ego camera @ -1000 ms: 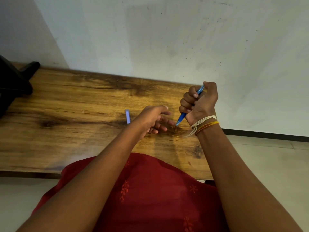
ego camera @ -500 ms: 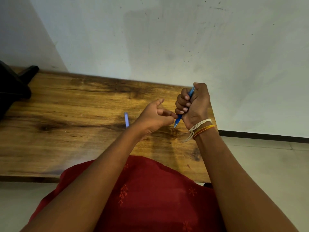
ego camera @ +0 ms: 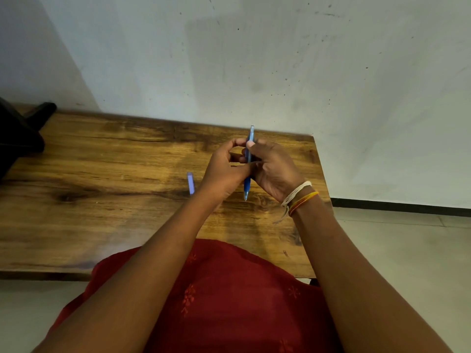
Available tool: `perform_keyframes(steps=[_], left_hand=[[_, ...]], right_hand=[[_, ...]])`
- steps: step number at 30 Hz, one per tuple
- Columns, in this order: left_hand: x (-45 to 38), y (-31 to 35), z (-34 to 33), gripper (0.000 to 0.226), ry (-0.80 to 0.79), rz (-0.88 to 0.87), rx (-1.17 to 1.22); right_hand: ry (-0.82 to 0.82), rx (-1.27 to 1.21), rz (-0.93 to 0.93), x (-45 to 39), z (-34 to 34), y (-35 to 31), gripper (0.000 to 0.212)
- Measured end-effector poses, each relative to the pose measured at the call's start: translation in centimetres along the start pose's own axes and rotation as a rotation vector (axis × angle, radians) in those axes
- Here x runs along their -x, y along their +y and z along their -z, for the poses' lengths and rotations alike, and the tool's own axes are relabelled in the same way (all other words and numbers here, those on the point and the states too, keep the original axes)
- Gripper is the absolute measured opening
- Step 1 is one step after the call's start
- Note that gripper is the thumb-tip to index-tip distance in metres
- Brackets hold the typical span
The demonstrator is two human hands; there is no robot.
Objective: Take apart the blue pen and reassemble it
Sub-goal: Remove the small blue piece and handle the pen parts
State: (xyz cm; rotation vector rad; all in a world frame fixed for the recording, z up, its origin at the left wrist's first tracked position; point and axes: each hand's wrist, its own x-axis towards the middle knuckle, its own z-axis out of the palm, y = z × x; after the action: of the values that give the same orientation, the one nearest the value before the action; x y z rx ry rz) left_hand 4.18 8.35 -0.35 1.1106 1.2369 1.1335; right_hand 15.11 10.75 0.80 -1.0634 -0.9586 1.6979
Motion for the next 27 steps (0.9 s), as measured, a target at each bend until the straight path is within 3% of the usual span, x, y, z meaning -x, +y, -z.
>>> perform_keyframes(steps=[9,13,15,17,22,27], left_hand=[[-0.6,-0.5,0.5,0.052,0.001,0.013,-0.001],[-0.9,-0.7,0.5,0.074,-0.017,-0.022,-0.039],[-1.0,-0.4,0.6,0.073,-0.022,-0.001,-0.019],[-1.0,0.0,0.9,0.059,0.013,0.069,0.112],[-1.1,0.9,2.5,0.023,0.027,0.241,0.727],[-1.3,0.8,4.0,0.062,0.064,0.292,0.880]], right_hand=[[-0.033,0.188,0.080,0.0,0.4,0.2,0.021],[0.081,0.589,0.222,0.1,0.3,0.2,0.031],[0.123,0.742,0.280,0.0,0.3,0.2,0.034],[0.193,0.726,0.299,0.0,0.5,0.1,0.032],[0.332,0.584,0.258,-0.2,1.4,0.1,0.018],[0.384,0.577,0.169,-0.4,1.9,0.4,0.022]])
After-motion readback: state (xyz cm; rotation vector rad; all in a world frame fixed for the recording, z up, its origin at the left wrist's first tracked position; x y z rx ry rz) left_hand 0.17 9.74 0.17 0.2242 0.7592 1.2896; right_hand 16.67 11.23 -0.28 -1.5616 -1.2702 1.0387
